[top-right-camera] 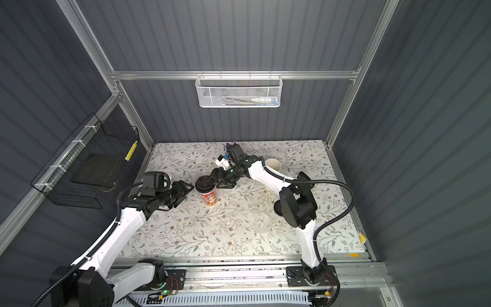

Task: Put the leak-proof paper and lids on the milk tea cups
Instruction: Secure the cup lid on the cup.

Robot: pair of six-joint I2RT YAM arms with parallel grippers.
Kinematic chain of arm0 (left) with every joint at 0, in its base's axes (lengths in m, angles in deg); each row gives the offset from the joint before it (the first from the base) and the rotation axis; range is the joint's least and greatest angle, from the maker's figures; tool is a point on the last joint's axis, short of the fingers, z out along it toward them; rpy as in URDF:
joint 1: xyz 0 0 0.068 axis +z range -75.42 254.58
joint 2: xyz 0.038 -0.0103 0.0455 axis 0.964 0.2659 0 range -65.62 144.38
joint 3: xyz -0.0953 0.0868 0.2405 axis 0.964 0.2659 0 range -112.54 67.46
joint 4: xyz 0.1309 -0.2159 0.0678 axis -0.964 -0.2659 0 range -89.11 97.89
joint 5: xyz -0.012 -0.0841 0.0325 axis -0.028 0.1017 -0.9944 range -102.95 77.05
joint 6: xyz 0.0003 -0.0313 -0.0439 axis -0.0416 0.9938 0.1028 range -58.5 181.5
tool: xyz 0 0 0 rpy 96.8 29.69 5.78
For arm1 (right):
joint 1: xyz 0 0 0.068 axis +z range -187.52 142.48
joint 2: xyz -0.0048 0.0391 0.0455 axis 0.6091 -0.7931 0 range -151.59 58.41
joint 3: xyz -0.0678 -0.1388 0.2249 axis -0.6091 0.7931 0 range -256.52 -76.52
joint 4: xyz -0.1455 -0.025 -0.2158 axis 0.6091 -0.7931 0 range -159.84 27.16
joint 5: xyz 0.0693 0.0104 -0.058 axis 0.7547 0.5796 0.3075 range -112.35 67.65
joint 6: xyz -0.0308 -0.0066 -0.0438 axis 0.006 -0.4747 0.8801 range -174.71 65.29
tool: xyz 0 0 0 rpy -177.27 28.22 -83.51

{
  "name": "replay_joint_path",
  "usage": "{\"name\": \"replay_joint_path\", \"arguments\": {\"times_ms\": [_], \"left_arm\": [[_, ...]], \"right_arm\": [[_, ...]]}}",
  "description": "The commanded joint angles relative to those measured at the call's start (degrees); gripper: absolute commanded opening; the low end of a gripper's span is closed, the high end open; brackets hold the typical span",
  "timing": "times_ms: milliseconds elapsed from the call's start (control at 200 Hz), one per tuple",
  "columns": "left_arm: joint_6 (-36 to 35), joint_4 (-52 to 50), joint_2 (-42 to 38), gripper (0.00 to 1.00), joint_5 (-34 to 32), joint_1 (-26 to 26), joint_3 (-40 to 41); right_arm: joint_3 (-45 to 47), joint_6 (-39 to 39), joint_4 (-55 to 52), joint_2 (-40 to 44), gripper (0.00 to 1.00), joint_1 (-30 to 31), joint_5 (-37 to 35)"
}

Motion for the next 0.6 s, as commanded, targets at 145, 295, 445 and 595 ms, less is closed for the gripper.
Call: {"name": "replay_joint_path", "arguments": {"times_ms": [145, 295, 445, 595], "left_arm": [[5.22, 13.03, -3.50, 0.76, 6.52, 0.11, 4.20], [3.86, 13.85, 2.18, 0.79, 11.66, 0.15, 4.19], [2.85, 13.19, 5.45, 0.75, 12.69, 0.09, 4.55], [2.91, 10.76, 6.85, 0.72, 11.98, 0.11, 5.58]], "right_arm": [[2.34, 0.88, -9.67, -4.38, 0.74, -0.07, -8.79], [1.99, 0.65, -8.86, -3.68, 0.75, -0.04, -8.31], [0.67, 0.19, -8.30, -2.77, 0.78, -0.07, -7.38], [-0.45, -1.08, -5.46, 0.21, 0.80, -0.02, -5.92]]}}
